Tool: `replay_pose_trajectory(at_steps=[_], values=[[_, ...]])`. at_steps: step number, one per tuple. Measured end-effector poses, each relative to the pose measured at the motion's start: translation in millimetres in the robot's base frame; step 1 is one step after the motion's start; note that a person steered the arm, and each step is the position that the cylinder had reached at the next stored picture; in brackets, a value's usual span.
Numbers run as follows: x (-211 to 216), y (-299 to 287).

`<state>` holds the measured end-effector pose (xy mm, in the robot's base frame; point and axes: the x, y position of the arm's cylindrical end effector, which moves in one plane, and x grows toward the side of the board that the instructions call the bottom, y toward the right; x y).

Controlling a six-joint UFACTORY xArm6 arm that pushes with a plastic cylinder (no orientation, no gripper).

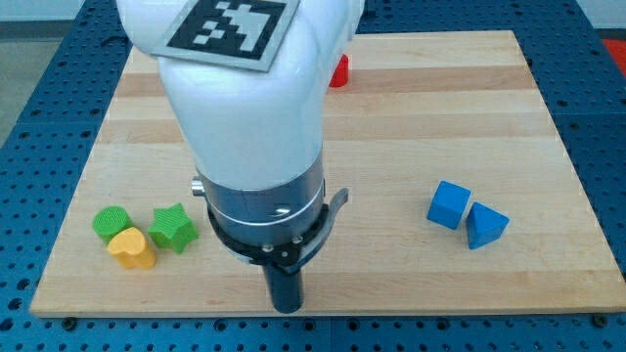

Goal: Move your arm to the bottom left

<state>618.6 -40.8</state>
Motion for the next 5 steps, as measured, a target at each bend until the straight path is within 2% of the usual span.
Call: replay_pose_trajectory(at_steps=[1, 4, 5], values=[[0, -30], [-2, -225], [-15, -241]])
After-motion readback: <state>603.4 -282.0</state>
